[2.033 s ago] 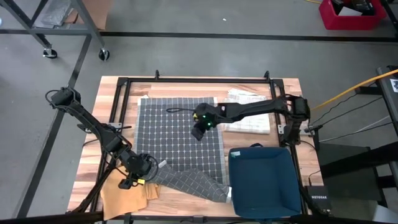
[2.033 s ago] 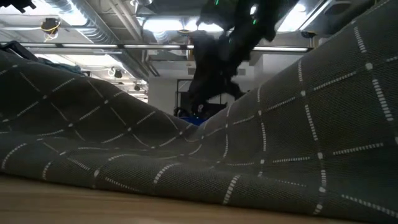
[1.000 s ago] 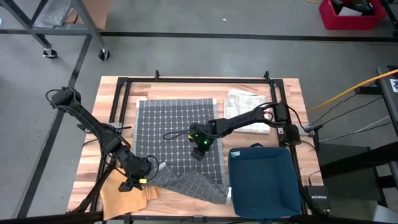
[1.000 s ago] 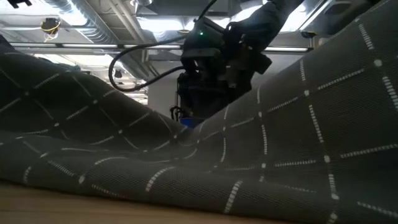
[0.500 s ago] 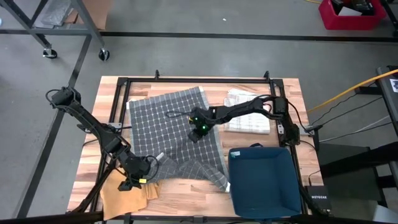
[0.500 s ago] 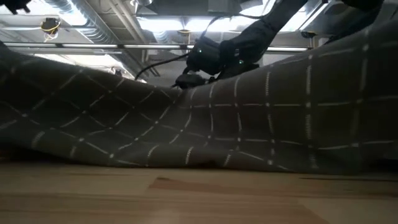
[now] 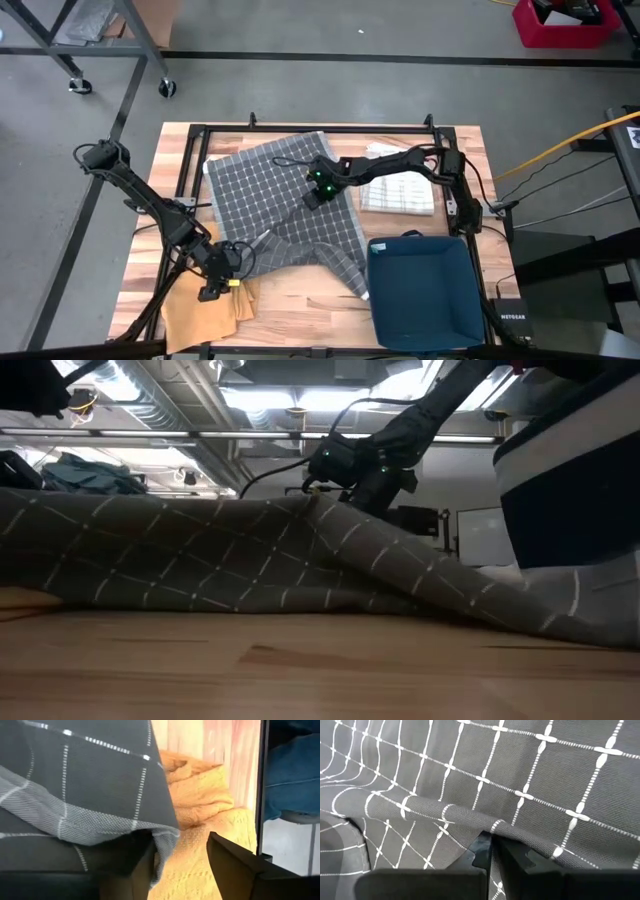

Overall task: Fold towel
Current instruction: Fold the gray towel

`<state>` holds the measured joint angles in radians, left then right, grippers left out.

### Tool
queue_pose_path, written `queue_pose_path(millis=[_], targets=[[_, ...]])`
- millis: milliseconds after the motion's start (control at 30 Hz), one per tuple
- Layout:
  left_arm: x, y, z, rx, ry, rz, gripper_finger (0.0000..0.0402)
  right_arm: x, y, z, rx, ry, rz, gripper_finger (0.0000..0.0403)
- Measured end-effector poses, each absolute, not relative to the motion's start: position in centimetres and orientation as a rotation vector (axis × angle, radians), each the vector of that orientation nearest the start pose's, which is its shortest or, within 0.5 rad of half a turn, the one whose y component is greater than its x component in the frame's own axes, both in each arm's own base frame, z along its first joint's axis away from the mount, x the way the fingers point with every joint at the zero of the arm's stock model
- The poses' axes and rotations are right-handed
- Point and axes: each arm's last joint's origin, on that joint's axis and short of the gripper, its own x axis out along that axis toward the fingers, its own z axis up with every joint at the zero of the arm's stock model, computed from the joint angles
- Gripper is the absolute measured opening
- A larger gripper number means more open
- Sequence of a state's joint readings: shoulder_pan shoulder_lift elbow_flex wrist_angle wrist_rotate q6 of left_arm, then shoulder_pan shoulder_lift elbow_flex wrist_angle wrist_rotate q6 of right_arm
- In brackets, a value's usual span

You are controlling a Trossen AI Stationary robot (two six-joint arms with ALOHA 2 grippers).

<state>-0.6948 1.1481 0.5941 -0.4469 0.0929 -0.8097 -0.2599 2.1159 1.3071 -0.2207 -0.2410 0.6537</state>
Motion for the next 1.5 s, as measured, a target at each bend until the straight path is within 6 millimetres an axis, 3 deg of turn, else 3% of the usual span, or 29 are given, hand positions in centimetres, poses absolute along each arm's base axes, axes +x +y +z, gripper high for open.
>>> queue_pose_path(millis=[433,733,900,1000,1133,1367,1500], targets=[[17.4,-15.2,21.2,-0.579,0.883,-0.535,0.0166,40.6,-10.2,11.1,0.849,0.97,-0.343,0.0033],[15.8,-15.4,20.0,-0.658,1.177,-0.528,0.0161,40.6,-10.2,11.1,0.848,0.972,-0.332,0.0033],[14.1,-14.4,18.5,-0.631,1.408,-0.321,0.0158,40.6,-10.2,11.1,0.826,0.975,-0.319,0.0033],[13.7,-13.9,18.1,-0.62,1.439,-0.194,0.0153,40.6,-10.2,11.1,0.826,0.975,-0.319,0.0033],[14.4,-14.2,18.4,-0.6,1.317,-0.218,0.0142,40.6,-10.1,11.1,0.826,0.975,-0.319,0.0033],[16.3,-15.2,20.1,-0.575,0.949,-0.311,0.0126,40.6,-10.1,11.1,0.826,0.975,-0.319,0.0033],[17.1,-14.9,20.7,-0.475,0.771,-0.242,0.0122,40.6,-10.1,11.1,0.825,0.971,-0.316,0.0033]])
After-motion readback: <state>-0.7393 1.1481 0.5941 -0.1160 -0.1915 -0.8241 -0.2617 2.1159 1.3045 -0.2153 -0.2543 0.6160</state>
